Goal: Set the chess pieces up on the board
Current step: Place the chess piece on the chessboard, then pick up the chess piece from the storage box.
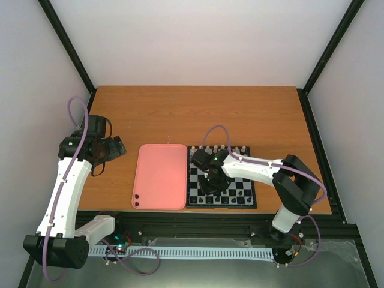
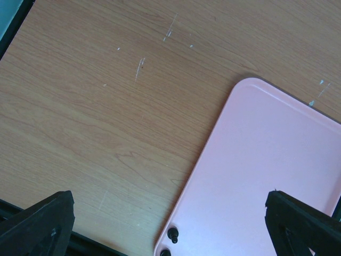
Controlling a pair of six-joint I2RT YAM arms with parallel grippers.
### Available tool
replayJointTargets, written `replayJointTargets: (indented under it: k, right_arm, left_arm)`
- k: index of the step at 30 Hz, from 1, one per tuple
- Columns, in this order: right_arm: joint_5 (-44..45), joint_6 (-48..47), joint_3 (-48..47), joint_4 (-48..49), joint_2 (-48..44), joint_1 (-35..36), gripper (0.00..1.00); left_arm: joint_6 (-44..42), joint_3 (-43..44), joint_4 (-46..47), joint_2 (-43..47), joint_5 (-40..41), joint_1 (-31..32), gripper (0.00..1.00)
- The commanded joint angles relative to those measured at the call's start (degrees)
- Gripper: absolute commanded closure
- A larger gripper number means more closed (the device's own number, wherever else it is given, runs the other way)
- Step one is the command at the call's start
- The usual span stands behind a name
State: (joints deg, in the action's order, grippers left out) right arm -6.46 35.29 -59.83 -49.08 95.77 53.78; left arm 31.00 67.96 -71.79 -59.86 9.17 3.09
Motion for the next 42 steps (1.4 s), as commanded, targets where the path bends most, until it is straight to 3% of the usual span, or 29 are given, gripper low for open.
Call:
replayJointTargets:
  k: [1, 6, 15, 22, 29, 42]
  right_arm:
    - [1.04, -0.59, -1.56, -0.25, -0.23, -0.34, 0.74]
    - [3.09, -1.60, -6.23, -3.23, -1.37, -0.34, 0.61]
    - [2.40, -3.01, -15.87, -4.10, 1.01, 0.60, 0.56]
    - [-2.59, -3.63, -33.22, 0.77, 15.60, 7.66, 0.52]
    - [-7.87, -5.05, -51.63, -0.78, 31.48, 13.15, 0.51]
    - [-14.48, -6.59, -63.83, -2.11, 43.43, 15.39, 0.53]
  left_arm:
    - [-0.33, 0.56, 0.41, 0.71, -0.31, -0.23, 0.00]
    - [-0.37, 1.28, 0.23, 0.59, -0.33, -0.28, 0.00]
    - [0.00, 2.56, -0.25, 0.61, -0.93, -0.24, 0.00]
    - [1.05, 3.70, -0.39, 0.84, -1.82, -0.28, 0.00]
    - [1.25, 5.12, -1.80, 1.41, -0.77, -0.25, 0.00]
    - [1.55, 4.88, -2.32, 2.44, -1.23, -0.26, 0.00]
